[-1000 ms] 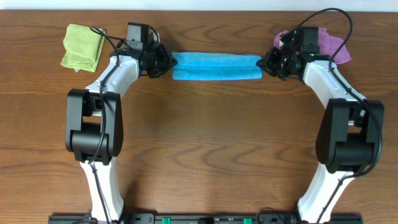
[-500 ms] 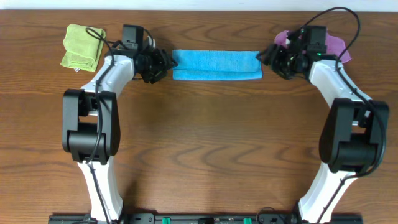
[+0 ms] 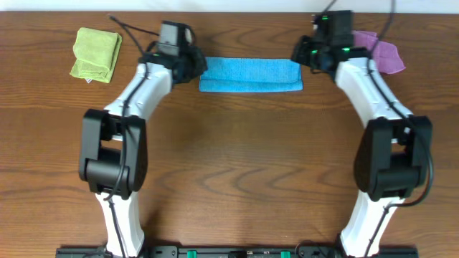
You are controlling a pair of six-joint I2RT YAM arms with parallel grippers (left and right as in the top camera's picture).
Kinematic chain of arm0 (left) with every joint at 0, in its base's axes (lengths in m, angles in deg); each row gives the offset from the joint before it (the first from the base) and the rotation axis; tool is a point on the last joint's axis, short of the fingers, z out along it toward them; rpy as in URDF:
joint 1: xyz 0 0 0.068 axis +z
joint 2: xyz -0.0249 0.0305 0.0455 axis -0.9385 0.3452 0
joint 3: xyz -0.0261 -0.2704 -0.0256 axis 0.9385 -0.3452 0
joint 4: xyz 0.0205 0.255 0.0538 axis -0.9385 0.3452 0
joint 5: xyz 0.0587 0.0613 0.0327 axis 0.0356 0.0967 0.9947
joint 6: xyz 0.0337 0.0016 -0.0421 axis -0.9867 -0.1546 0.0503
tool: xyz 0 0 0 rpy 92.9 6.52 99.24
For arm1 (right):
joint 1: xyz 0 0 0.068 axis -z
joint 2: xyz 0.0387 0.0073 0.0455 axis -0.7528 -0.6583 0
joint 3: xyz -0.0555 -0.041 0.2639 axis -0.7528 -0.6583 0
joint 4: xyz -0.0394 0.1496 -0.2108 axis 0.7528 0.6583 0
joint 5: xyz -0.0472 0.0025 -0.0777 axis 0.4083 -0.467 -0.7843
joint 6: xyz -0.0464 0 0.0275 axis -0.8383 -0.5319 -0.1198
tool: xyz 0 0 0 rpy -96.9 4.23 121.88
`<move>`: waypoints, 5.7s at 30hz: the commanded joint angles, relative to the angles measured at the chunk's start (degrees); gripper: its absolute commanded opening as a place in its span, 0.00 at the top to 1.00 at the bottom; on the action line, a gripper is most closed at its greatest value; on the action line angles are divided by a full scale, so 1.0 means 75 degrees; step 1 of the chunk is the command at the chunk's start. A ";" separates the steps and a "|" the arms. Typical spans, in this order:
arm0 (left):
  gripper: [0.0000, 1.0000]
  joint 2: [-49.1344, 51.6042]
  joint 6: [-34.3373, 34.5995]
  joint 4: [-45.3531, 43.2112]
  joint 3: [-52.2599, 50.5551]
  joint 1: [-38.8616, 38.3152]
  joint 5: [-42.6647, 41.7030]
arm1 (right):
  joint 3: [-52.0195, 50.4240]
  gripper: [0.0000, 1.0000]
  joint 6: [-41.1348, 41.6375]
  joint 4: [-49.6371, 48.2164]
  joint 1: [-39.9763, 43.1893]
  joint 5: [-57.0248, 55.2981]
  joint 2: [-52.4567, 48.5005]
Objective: Fold the cloth
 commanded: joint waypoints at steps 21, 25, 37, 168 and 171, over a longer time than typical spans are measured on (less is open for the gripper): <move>0.94 0.0146 -0.0300 -0.0195 0.0102 -0.0475 0.2081 | 0.0041 0.98 -0.0233 0.1556 -0.0481 -0.1096 -0.1387; 0.94 0.0391 -0.0303 -0.0245 0.0102 -0.0475 0.1851 | 0.0041 0.98 -0.0050 0.2022 -0.0481 -0.1096 -0.1384; 0.94 0.1192 -0.0560 -0.1224 0.0102 -0.0475 0.1061 | 0.0041 0.98 -0.0052 0.2057 -0.0478 -0.1070 -0.1384; 0.94 -0.3118 -0.0498 0.4010 0.0274 0.0755 0.0289 | 0.3547 0.85 -0.1510 0.5616 -0.2323 -0.0283 -0.2043; 0.92 -0.3118 -0.0498 0.3987 0.0274 0.0755 0.0289 | 0.3547 0.40 -0.1513 0.5307 -0.2532 0.1189 -0.2043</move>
